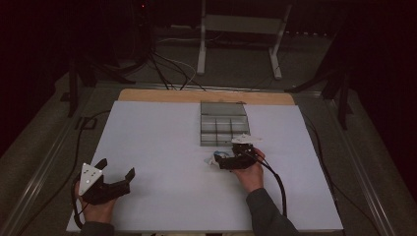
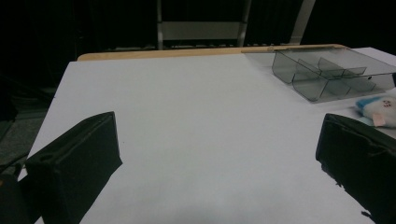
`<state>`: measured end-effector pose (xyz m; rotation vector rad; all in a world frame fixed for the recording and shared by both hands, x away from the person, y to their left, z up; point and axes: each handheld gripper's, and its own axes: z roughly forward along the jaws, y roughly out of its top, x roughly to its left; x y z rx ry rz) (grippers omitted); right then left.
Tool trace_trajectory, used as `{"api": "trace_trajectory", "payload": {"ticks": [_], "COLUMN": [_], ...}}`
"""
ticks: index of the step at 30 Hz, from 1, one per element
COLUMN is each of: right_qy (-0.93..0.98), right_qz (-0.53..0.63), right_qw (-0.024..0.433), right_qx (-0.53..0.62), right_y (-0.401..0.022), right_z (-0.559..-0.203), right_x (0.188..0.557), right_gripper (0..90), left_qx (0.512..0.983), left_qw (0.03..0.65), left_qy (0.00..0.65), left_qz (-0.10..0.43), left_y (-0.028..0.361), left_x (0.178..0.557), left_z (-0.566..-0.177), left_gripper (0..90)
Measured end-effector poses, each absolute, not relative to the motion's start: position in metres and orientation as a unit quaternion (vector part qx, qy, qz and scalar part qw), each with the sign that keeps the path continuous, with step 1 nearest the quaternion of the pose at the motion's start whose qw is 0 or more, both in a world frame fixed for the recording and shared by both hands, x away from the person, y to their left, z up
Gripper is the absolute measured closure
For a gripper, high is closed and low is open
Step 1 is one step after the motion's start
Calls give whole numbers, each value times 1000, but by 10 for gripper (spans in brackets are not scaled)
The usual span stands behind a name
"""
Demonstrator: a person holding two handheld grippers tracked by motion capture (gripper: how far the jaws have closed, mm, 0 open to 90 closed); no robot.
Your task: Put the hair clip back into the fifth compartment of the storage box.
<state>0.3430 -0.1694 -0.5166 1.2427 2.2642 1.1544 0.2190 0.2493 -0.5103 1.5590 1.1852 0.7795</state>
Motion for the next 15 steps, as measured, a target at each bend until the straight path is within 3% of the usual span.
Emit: {"api": "trace_trajectory", "payload": {"ticks": [15], "right_qy": [817], "right_qz": [373], "right_qw": [131], "right_qx": [420], "right_y": [-161], "right_z": [-532], "right_x": [345], "right_gripper": [155], "left_qx": [641], "left_qw": [497], "left_qy": [489], "left_qz": [321], "left_y": [250], "left_x": [219], "left_z": [-511], "left_gripper": [7]}}
